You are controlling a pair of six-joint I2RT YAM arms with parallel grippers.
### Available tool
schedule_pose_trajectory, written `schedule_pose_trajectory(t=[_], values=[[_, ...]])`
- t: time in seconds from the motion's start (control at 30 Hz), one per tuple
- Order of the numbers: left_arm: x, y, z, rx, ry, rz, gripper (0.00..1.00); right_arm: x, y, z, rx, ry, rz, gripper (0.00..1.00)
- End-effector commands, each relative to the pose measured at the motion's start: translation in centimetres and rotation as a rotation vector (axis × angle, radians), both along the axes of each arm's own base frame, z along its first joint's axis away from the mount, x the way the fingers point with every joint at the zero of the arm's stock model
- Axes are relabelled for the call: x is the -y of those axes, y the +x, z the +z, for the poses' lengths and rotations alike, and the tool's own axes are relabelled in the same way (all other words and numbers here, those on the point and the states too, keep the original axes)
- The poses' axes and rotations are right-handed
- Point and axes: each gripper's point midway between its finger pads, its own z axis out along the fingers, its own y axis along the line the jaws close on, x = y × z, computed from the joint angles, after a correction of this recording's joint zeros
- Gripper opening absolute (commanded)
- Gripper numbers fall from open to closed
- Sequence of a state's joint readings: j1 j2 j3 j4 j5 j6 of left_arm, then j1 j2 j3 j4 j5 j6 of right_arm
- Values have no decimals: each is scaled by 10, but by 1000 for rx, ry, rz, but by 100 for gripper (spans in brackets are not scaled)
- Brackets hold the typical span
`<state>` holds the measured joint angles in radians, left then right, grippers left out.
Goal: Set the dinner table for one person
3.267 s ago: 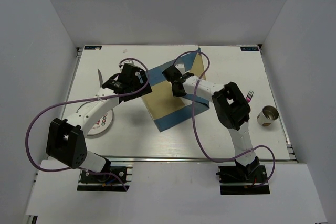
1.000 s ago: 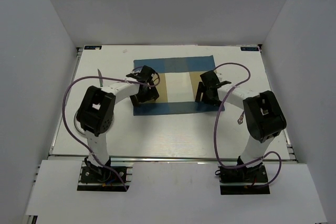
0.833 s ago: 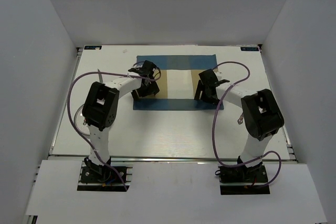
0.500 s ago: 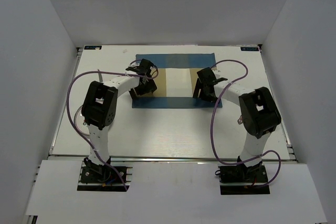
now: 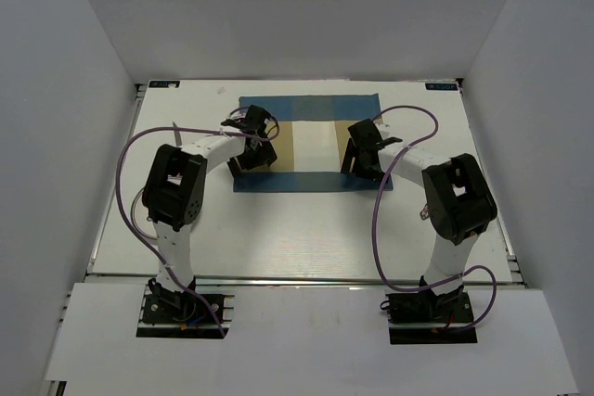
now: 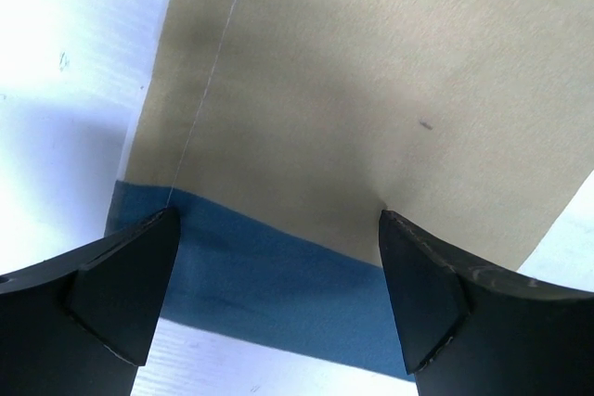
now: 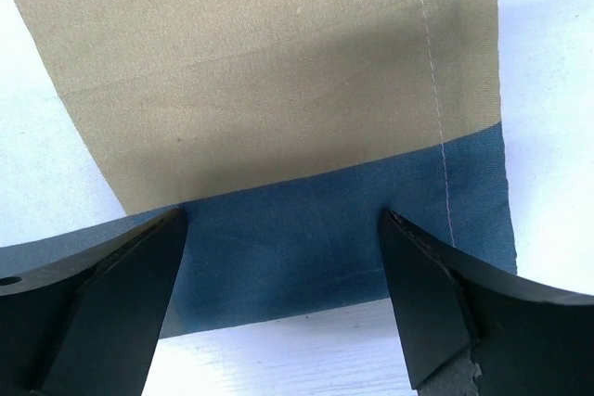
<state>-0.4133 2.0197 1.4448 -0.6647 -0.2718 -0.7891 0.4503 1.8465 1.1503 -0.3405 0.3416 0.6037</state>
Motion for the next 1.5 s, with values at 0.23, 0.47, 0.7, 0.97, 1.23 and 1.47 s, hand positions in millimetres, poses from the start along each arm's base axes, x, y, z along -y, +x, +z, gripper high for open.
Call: schedule_pose_trajectory(t=[0.23, 0.47, 0.7, 0.97, 1.23, 1.47], values=[[-2, 0, 42, 57, -27, -8, 98, -8, -5, 1, -58, 24, 17, 89], [0, 8, 73, 105, -37, -11, 98, -13, 7, 30, 11, 52, 36, 89], [-16, -8, 145, 229, -35, -14, 98, 10, 17, 137, 230, 36, 9, 89], [-56, -70, 205, 380, -22, 1, 98, 23, -23, 187, 354, 104, 174, 89], [-128, -150, 185, 386, 69, 345, 98, -48, -88, 190, 360, 438, 580, 89], [-150, -198, 151, 429, -77, 641, 98, -82, -113, 180, 344, 612, 723, 89]])
